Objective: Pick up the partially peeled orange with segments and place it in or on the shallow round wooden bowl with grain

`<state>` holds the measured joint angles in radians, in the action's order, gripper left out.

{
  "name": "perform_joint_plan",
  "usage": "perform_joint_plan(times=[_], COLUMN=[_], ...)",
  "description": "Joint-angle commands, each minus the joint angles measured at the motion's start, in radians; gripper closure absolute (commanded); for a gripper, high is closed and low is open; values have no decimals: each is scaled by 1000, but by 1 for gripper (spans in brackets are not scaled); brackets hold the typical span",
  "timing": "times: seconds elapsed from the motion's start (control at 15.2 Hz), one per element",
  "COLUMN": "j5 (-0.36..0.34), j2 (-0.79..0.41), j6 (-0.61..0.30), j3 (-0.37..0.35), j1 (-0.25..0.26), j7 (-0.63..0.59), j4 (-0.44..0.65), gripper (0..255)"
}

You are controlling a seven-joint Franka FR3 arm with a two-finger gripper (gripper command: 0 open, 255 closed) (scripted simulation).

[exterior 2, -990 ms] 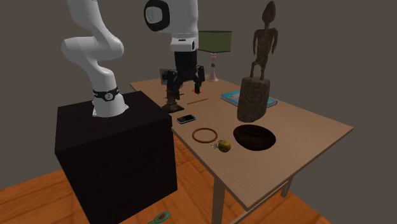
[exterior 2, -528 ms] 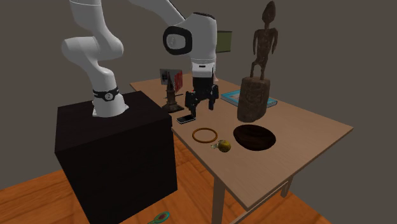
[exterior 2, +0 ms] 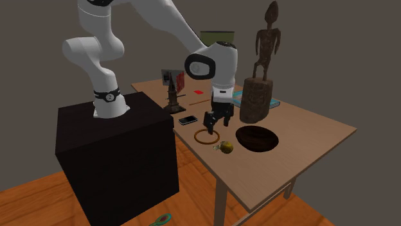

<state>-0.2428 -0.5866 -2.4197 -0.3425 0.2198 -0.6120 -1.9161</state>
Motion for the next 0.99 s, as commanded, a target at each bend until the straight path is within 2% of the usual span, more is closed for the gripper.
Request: perform_joint_plan(times=[0.0,0.4,0.92], j5=[-11,-37,-37], j2=[-41,-109,-109], j6=[-13,-69,-69], j3=[10,34,34], j1=[13,32,32], j7=[-9,-25,-25], j4=[25,36,36], gripper=[0,0,0])
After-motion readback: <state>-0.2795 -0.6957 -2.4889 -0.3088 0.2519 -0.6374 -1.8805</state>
